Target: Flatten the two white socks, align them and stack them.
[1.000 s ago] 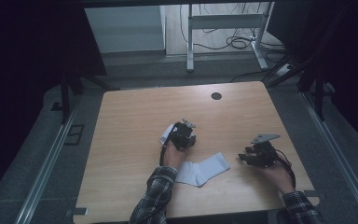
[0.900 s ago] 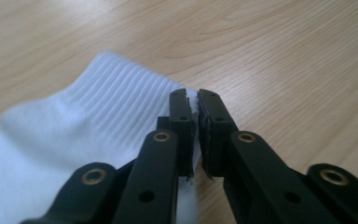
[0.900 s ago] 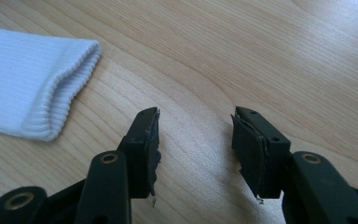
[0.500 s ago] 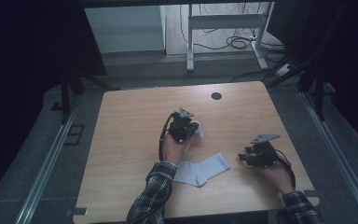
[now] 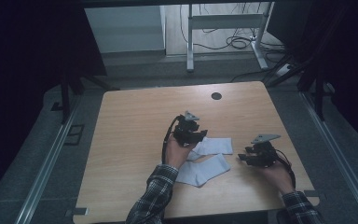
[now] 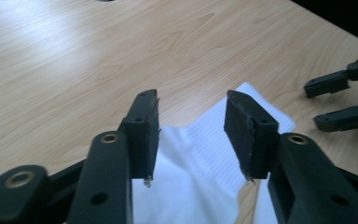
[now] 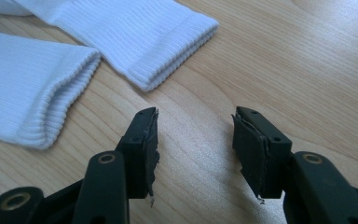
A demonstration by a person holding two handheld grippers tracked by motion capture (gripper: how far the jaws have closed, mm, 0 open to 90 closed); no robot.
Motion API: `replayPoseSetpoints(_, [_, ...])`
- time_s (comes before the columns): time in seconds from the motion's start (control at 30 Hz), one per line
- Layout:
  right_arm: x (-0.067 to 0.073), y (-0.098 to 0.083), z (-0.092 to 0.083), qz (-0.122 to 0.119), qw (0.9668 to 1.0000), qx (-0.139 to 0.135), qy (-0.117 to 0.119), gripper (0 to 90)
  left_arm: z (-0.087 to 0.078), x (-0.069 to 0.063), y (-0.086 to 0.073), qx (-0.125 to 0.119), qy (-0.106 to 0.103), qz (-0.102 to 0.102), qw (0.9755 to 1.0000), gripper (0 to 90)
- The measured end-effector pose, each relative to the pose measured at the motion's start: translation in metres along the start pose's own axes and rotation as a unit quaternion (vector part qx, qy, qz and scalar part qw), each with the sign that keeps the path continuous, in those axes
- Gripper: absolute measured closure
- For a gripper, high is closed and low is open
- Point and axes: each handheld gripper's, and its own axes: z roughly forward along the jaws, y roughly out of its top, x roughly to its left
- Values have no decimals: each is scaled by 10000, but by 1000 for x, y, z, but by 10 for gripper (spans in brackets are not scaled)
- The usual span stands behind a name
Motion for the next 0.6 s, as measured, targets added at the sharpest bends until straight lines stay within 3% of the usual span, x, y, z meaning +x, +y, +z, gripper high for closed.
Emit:
replayPoseSetpoints(0.17, [0, 1, -1, 31, 10000, 43, -24, 508, -9, 6, -13, 90, 125, 70, 9999, 450])
replayPoseSetpoints(0.3, [1, 3, -2, 141, 9999, 40, 59, 569, -15, 13, -28, 188, 181, 71, 9996, 378])
replayPoseSetpoints(0.6, [11, 25, -8, 145, 9993, -263, 233, 621, -12, 33, -64, 531, 263, -179, 9981, 391])
